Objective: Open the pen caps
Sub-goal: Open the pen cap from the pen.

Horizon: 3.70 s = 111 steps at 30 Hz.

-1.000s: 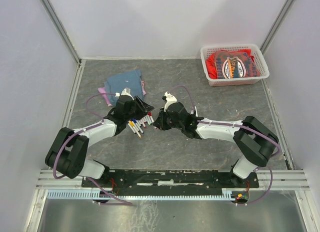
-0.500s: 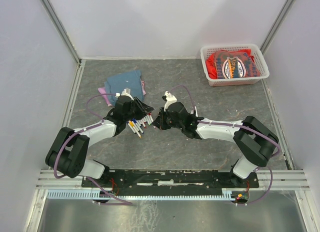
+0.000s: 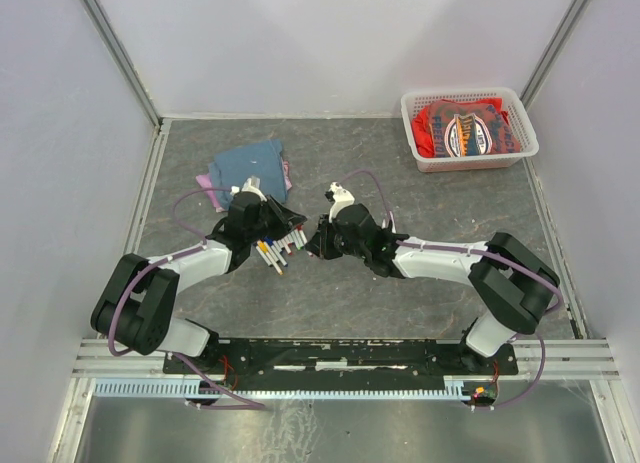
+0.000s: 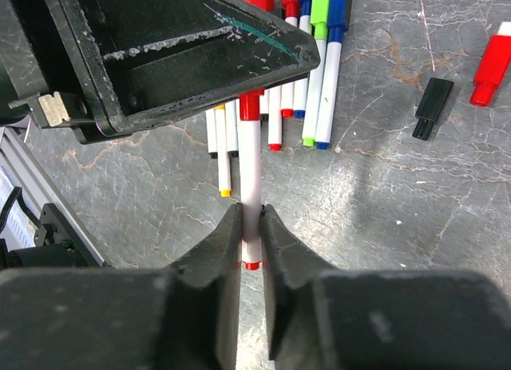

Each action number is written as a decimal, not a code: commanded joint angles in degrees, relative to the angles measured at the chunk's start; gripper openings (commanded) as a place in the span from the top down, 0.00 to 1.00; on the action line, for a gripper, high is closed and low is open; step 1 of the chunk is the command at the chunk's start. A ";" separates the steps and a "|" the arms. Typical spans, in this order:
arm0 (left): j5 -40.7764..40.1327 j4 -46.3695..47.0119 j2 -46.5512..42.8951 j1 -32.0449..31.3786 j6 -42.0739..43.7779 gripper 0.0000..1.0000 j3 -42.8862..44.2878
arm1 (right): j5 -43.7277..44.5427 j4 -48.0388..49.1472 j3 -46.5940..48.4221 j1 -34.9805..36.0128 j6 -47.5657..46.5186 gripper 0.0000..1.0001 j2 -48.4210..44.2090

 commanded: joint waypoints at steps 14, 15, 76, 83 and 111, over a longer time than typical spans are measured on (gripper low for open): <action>6.06 8.51 -1.57 0.31 -2.07 0.97 -1.56 | -3.45 2.46 4.79 -0.53 0.82 0.61 1.94; 6.22 8.67 -1.57 0.26 -2.24 0.97 -1.57 | -3.85 2.71 5.06 -0.65 1.01 0.62 2.30; 12.32 39.02 6.86 -0.23 -6.24 0.97 0.09 | -25.74 49.68 -13.74 -11.95 19.59 0.99 5.47; 15.07 39.27 7.09 -0.21 -5.66 0.97 1.14 | -26.63 47.62 -13.20 -12.26 18.53 0.99 4.58; -23.87 -12.88 -0.96 -7.78 -4.32 0.97 12.03 | 32.21 -19.66 2.38 4.39 -18.76 0.99 -8.19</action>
